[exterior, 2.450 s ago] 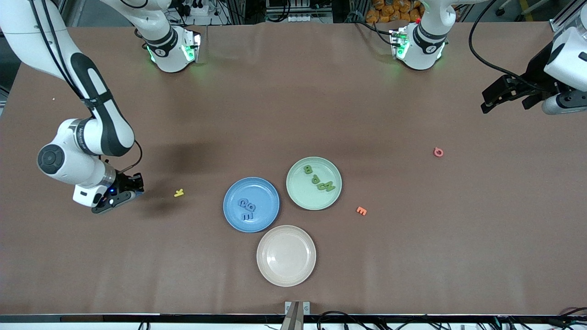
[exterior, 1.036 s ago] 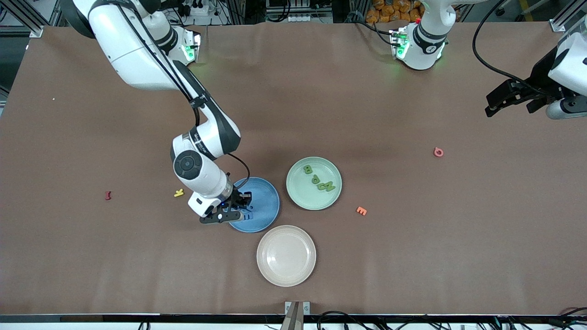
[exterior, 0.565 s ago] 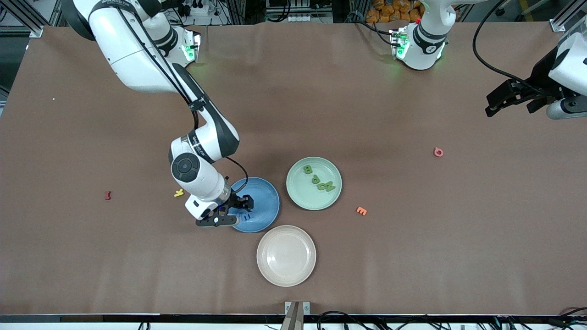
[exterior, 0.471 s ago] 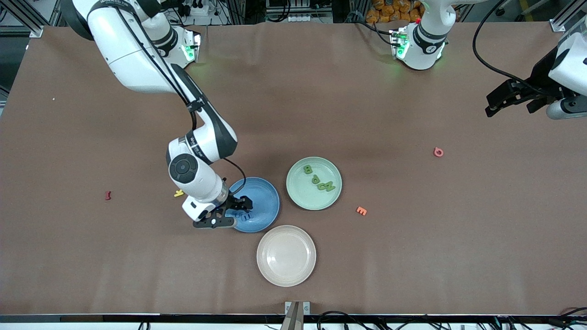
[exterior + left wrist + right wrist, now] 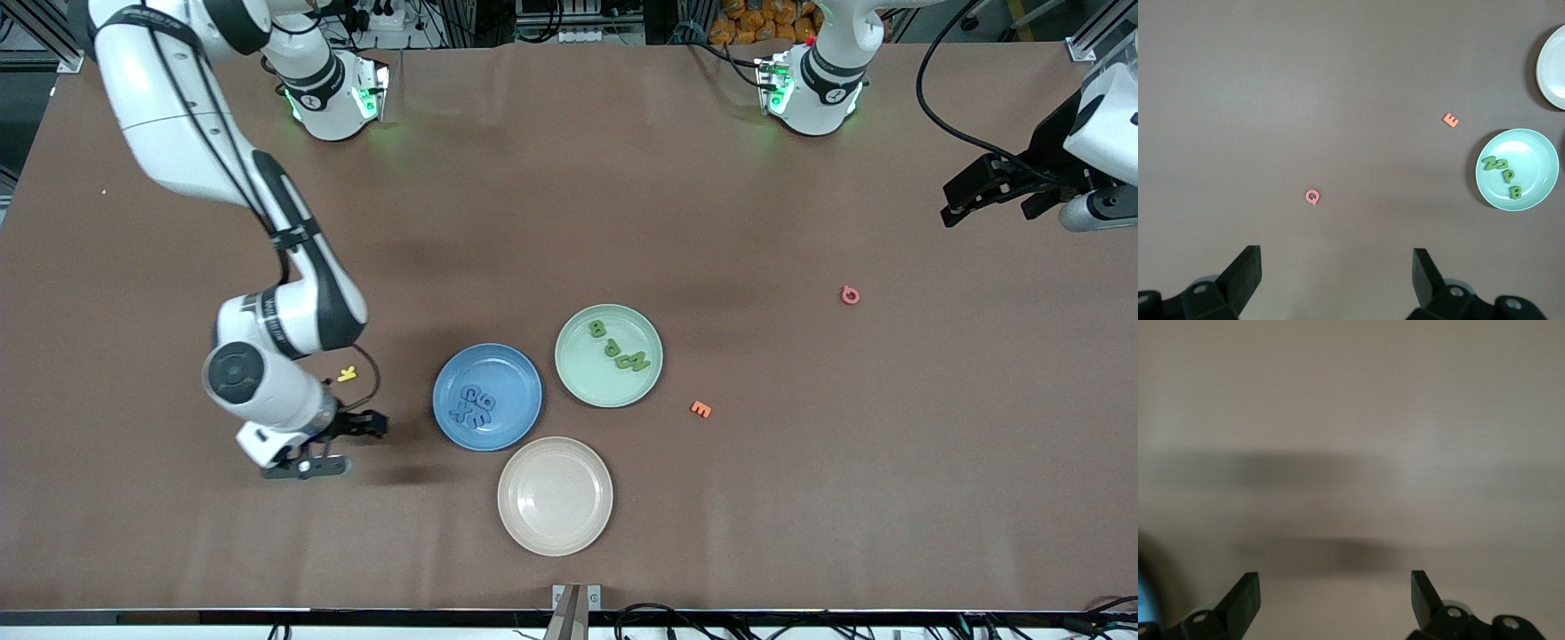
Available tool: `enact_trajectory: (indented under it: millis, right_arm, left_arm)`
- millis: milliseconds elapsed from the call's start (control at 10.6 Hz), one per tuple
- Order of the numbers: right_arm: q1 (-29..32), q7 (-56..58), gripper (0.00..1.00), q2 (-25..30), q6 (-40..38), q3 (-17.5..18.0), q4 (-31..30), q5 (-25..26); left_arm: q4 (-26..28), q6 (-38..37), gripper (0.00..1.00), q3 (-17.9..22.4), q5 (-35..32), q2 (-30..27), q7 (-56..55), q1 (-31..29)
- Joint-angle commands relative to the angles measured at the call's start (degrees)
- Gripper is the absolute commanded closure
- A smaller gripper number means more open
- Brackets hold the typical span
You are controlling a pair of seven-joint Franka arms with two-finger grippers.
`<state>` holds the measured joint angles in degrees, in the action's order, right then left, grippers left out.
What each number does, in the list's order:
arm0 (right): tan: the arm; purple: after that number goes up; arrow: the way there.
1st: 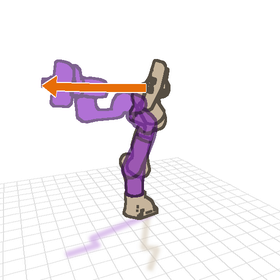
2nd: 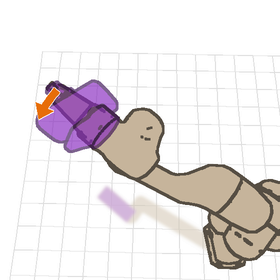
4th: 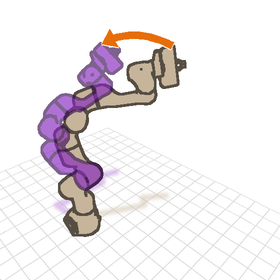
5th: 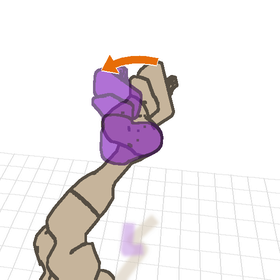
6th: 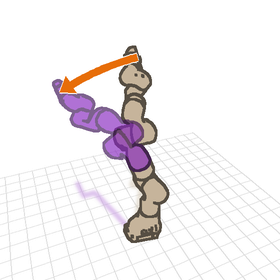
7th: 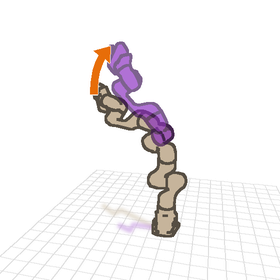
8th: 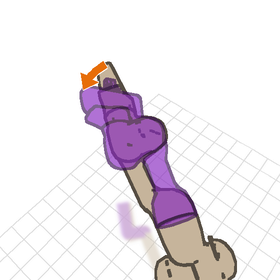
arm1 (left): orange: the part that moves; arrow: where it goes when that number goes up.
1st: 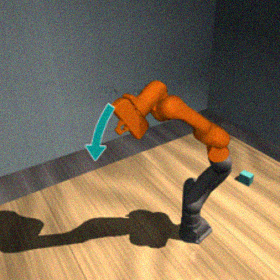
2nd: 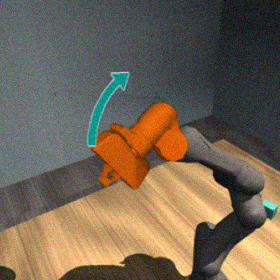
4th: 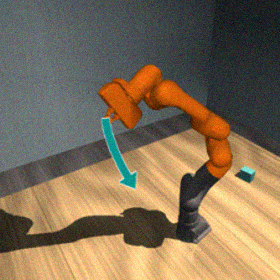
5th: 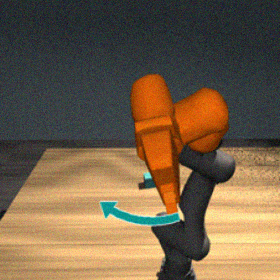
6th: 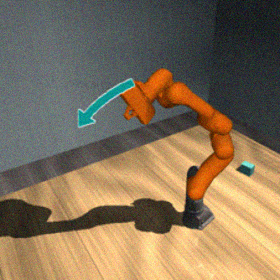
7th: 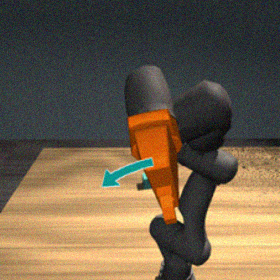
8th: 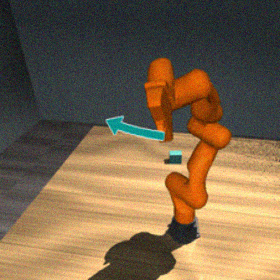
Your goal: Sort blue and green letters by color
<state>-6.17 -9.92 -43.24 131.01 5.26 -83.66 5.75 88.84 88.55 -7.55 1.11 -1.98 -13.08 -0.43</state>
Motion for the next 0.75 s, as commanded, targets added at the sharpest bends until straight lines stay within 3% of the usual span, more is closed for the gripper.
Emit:
enact_trajectory:
  millis: [0,377,565,660]
  right_arm:
    - [5.7,3.8,0.0,-0.2,-0.8,0.9,0.7,3.6]
    - [11.7,8.0,0.0,0.0,-0.7,-0.5,0.6,6.7]
    - [13.3,8.1,0.0,3.5,-2.5,-0.5,0.2,6.6]
    - [13.3,8.1,0.0,5.8,-7.3,-0.4,0.5,6.6]
  left_arm:
    - [-1.1,-0.1,0.0,-0.1,-1.0,0.5,1.2,-0.1]
    - [-1.1,-0.1,0.0,-0.1,-1.0,0.5,1.2,-0.1]
    - [-1.1,-0.1,0.0,-0.1,-1.0,0.5,1.2,-0.1]
    - [-1.1,-0.1,0.0,0.0,-1.1,0.5,1.2,-0.1]
